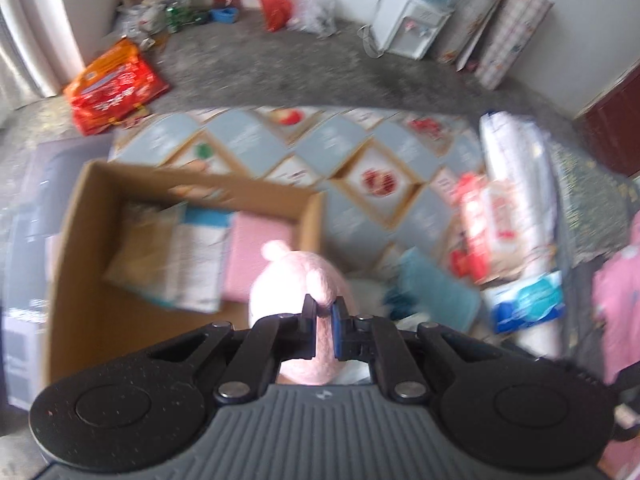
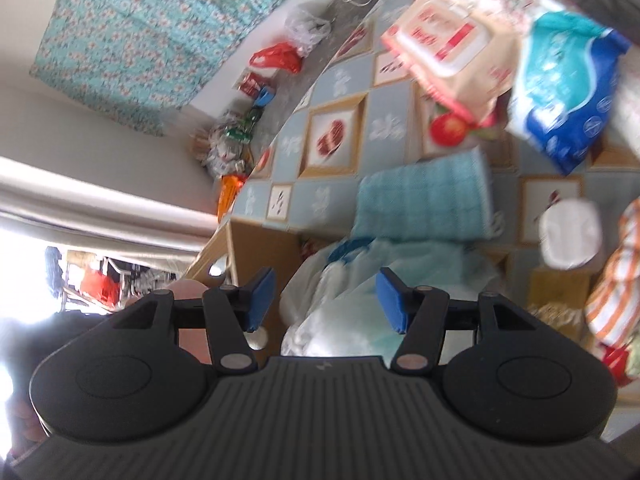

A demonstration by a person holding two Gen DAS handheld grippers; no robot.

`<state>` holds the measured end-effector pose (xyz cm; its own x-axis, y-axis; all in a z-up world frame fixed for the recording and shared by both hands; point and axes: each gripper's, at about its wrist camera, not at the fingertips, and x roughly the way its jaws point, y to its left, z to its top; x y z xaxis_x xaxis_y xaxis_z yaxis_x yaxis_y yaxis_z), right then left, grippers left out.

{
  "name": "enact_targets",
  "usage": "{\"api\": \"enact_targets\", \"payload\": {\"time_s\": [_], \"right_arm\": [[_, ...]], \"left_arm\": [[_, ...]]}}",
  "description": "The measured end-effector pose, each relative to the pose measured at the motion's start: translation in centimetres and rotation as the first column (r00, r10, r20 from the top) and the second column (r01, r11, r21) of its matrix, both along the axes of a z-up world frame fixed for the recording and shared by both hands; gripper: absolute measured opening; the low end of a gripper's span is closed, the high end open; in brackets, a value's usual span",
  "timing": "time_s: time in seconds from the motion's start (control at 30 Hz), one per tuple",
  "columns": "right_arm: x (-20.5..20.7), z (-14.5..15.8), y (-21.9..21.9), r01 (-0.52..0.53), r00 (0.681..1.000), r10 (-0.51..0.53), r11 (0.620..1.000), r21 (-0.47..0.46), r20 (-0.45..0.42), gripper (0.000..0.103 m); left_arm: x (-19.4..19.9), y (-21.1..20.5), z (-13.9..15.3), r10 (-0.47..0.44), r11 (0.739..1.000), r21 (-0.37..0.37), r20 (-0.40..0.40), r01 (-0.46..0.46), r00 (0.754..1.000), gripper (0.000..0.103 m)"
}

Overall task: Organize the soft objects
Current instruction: 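Lower the pink plush toy into the cardboard box and open the left tool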

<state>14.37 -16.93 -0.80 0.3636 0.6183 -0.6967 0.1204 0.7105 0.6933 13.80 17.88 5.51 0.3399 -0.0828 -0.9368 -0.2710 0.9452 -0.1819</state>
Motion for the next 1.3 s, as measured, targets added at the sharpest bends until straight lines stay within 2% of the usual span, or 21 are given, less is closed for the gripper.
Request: {"api": "enact_targets", "payload": {"time_s": [0.13,0.3,0.37,0.57,0.63,0.7,0.97,1.13,1.3], "right_arm": [[-1.2,0.3,2.9,-0.017,1.000,0.017,1.000,-0.013,-0.020,0.056],[-2.4,0.1,5.8,-0.024,0.999,0.022,0.999,-0.026,-0.046,0.057],[-2.7,-0.1,6.8,-0.025,0.998,0.024,0.999,-0.032,-0.054,0.057],[-2.7,-0.8,8.8,-0.037,0.996,0.032,0.997,-0.066,-0.079,0.058],[-2.6,-1.0,9.2,-0.039,0.996,0.032,0.996,-0.079,-0.086,0.058],[-2.5,-1.1,9.6,-0.039,0.995,0.031,0.996,-0.086,-0.091,0.058],[-2.0,-1.7,11.1,-0.043,0.994,0.035,0.995,-0.085,-0.100,0.060],[-2.1,-2.0,11.6,-0.041,0.994,0.032,0.995,-0.087,-0.106,0.061],[-2.2,-2.1,11.5,-0.036,0.994,0.027,0.996,-0.085,-0.109,0.062]], "left_arm": [[-1.5,2.4,-1.5,-0.024,1.000,-0.002,-0.027,0.023,0.999,0.008],[-3.0,4.2,-3.5,-0.076,0.996,0.035,-0.063,0.078,0.995,0.008],[-3.5,5.4,-5.1,-0.073,0.996,0.037,-0.081,0.077,0.994,0.008],[-4.4,8.6,-11.1,-0.049,0.986,0.146,-0.188,0.077,0.981,0.008],[-4.6,9.0,-12.0,-0.064,0.966,0.231,-0.208,0.112,0.976,0.008],[-4.8,8.9,-11.9,-0.109,0.927,0.332,-0.201,0.172,0.973,0.008],[-4.2,10.9,-11.2,-0.110,0.884,0.427,-0.208,0.192,0.972,0.008],[-4.1,11.3,-10.7,-0.098,0.860,0.479,-0.184,0.176,0.978,0.008],[-4.0,11.3,-11.6,-0.095,0.831,0.525,-0.193,0.185,0.977,0.010]]}}
